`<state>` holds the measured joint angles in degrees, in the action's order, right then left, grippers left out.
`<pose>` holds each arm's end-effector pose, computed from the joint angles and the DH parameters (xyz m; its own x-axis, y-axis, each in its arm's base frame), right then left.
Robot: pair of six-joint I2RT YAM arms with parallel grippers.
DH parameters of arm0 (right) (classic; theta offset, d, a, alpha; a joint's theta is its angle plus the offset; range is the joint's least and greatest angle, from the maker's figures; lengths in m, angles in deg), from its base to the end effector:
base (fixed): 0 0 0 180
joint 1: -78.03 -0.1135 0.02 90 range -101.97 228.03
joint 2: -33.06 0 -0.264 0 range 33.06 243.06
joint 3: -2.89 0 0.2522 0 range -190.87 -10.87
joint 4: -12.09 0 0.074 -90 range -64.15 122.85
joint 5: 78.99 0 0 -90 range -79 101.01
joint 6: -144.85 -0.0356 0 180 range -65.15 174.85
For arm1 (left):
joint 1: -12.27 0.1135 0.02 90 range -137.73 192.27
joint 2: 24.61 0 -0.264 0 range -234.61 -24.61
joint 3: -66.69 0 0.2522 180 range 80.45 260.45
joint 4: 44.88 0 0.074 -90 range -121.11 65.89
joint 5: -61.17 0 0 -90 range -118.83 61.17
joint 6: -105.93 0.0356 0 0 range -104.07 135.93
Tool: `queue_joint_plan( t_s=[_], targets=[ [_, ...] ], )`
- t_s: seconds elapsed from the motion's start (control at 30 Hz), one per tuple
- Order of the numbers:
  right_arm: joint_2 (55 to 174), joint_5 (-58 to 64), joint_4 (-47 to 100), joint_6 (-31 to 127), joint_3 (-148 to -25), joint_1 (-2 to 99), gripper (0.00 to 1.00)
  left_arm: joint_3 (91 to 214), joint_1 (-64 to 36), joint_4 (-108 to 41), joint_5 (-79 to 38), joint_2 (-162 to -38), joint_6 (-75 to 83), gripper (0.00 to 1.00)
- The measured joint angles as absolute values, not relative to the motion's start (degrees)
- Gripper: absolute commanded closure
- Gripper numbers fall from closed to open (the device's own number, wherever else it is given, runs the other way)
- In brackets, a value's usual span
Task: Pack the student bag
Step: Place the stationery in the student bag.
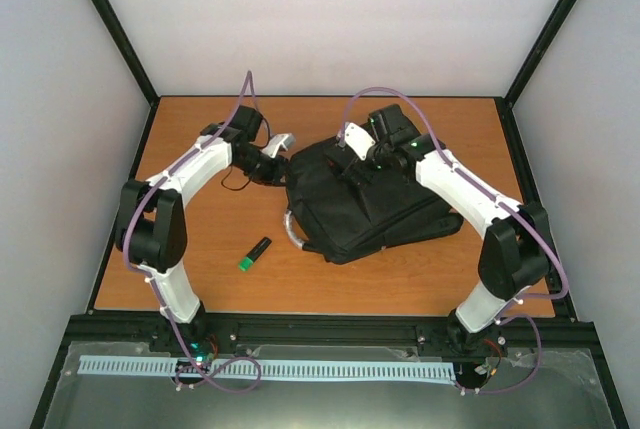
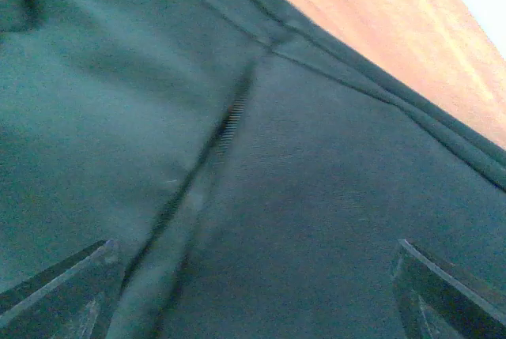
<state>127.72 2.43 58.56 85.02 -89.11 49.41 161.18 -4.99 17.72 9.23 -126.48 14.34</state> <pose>0.3177 0.1794 0.2823 -0.2928 -0.7259 -0.6224 -0.8172 0.5279 -0.2313 0.3366 -0.1276 0.2436 -0.9090 0.2595 -0.3261 0.4101 0.6968 -0.5885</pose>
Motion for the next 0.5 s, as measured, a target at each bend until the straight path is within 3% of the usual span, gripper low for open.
queue_joint_plan(
  t_s=[0.1, 0.17, 0.23, 0.27, 0.3, 0.5],
  targets=[
    [126.4, -3.5, 61.2, 85.8, -89.1, 49.4, 0.03, 161.2, -5.1, 17.7, 8.1, -128.1, 14.8, 0.91],
    [125.5, -6.3, 62.1, 86.0, -88.8, 49.4, 0.03, 161.2, -5.2, 17.8, 7.2, -129.0, 15.6, 0.76],
    [124.7, -8.1, 62.7, 86.1, -88.4, 49.4, 0.01, 161.2, -5.4, 18.3, 5.9, -129.6, 16.7, 0.49],
    [124.3, -9.0, 63.0, 86.1, -88.2, 49.4, 0.00, 161.3, -5.5, 18.8, 5.1, -129.8, 17.5, 0.19],
    [124.0, -9.6, 63.4, 86.0, -88.1, 49.4, 0.00, 161.4, -5.6, 19.2, 4.1, -129.8, 18.3, 0.03],
    [120.5, -12.0, 64.4, 85.9, -87.3, 49.4, 0.00, 162.3, -5.8, 21.6, -5.6, -127.6, 21.7, 0.00]
  ],
)
